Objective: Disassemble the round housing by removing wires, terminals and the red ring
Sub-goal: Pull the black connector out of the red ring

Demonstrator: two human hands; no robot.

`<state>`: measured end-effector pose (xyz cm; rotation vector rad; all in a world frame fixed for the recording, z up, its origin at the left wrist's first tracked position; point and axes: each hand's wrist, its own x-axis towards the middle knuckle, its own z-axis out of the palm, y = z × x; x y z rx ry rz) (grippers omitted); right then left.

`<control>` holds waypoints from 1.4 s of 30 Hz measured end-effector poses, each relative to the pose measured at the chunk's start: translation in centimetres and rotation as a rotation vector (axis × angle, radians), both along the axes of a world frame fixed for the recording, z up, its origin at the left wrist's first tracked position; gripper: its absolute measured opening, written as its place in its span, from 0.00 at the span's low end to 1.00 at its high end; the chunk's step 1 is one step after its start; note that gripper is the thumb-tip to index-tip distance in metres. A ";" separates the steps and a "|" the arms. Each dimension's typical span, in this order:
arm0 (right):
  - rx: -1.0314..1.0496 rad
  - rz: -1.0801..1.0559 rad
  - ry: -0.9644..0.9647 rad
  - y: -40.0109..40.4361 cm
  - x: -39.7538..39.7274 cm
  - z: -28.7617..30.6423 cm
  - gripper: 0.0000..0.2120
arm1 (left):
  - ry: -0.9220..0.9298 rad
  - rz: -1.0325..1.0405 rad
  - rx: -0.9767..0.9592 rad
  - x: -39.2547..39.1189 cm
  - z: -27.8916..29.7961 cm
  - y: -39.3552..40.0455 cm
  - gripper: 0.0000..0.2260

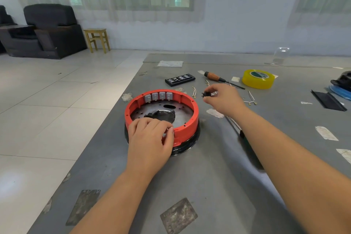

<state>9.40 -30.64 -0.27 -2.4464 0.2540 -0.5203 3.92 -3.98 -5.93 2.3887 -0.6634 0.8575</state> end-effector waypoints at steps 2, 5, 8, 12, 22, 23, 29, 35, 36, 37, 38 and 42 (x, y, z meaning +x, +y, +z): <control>-0.139 -0.009 0.092 -1.3 1.7 -0.2 0.10 | -0.013 0.005 0.002 0.3 -0.1 -0.2 0.10; -0.294 -0.016 0.248 -2.5 3.8 -0.5 0.13 | -0.024 0.011 0.001 0.7 -0.3 -0.4 0.11; -0.380 -0.009 0.361 -2.9 5.2 -1.2 0.14 | -0.038 0.021 -0.013 0.8 -0.8 -0.3 0.11; -0.410 -0.026 0.415 -3.5 6.2 -1.7 0.14 | -0.044 0.027 -0.012 1.1 -1.0 -0.4 0.10; -0.365 -0.008 0.474 -3.3 6.5 -1.9 0.23 | 0.001 -0.042 -0.056 0.6 -0.6 -0.2 0.12; -0.346 -0.007 0.477 -3.3 6.4 -2.0 0.25 | 0.002 -0.052 -0.059 0.6 -0.7 -0.2 0.13; -0.301 -0.062 0.312 -2.7 5.5 -1.2 0.24 | 0.008 -0.050 -0.020 0.9 -0.4 -0.5 0.12; 0.098 0.113 0.155 2.3 2.9 -0.9 0.20 | 0.047 -0.081 -0.044 0.7 -0.6 -0.4 0.13; 0.118 0.125 0.179 3.0 2.4 -1.2 0.21 | 0.050 -0.087 -0.049 0.6 -0.5 -0.3 0.12; 0.160 0.129 0.208 3.5 1.9 -1.6 0.23 | 0.053 -0.096 -0.056 0.5 -0.5 -0.2 0.12; 0.232 0.134 0.231 3.9 1.4 -2.0 0.25 | 0.055 -0.105 -0.068 0.4 -0.4 -0.1 0.12; 0.581 0.098 0.258 4.5 -0.3 -3.1 0.33 | 0.076 -0.184 -0.137 0.1 -0.1 0.9 0.09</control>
